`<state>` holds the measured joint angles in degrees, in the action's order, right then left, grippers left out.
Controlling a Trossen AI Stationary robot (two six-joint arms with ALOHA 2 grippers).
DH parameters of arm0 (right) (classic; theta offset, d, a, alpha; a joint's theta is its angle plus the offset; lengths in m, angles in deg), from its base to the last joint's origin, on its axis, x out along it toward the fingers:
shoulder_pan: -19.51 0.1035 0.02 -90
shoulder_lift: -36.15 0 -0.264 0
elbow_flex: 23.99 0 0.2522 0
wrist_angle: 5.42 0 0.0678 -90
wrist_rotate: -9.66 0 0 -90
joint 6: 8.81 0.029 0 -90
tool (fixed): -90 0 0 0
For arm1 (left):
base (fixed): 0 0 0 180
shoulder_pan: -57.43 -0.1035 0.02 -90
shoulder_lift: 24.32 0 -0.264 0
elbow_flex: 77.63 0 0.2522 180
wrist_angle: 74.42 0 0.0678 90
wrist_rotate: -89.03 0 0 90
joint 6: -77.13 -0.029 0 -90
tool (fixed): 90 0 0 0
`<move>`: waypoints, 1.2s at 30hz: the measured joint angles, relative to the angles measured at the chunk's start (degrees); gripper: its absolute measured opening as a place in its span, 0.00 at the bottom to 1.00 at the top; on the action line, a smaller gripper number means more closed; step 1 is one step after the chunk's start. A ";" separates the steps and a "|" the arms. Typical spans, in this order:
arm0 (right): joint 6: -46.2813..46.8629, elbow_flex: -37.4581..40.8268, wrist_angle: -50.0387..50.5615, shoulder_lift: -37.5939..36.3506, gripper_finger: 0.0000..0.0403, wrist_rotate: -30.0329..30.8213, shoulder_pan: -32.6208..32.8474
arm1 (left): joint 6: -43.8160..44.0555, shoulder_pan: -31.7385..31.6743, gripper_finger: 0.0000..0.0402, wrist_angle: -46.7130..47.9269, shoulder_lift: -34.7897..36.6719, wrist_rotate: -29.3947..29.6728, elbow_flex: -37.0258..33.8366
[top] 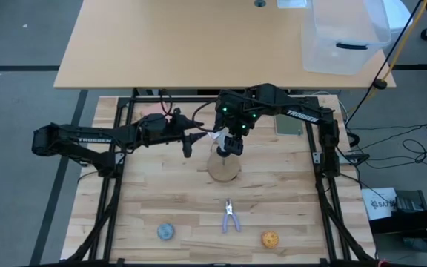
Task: Screw lightbulb
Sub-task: Insert the lightbulb on the lamp
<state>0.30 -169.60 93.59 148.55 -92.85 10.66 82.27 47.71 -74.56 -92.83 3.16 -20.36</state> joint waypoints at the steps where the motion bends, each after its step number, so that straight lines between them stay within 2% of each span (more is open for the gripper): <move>1: -0.20 0.00 -0.40 0.02 0.57 0.00 0.00 | -0.53 0.07 0.47 -0.19 0.00 -0.40 0.00; 7: -1.47 0.03 -1.63 0.15 0.57 0.43 0.24 | -5.67 3.16 0.47 -6.55 0.02 -1.98 0.00; 11: -1.94 0.07 -2.71 0.20 0.57 0.74 0.33 | -8.56 4.69 0.47 -6.88 0.42 -2.20 0.02; 18: -2.62 0.09 -2.84 0.22 0.57 0.74 0.33 | -7.50 4.66 0.47 -4.58 -0.14 -2.26 0.04; 22: -2.93 0.11 -3.37 0.22 0.57 0.60 0.33 | -7.15 4.66 0.47 -5.03 -1.46 -5.22 0.07; 28: -2.99 0.11 -3.56 0.22 0.57 0.57 0.33 | -7.73 5.16 0.48 -5.42 -5.04 -6.70 0.07; 36: -3.14 0.11 -3.43 0.22 0.57 0.52 0.33 | -8.44 6.16 0.61 -11.57 -8.12 -7.16 0.09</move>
<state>-2.83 -169.49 90.15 148.77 -92.33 10.99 73.83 53.87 -86.13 -100.95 -4.00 -20.27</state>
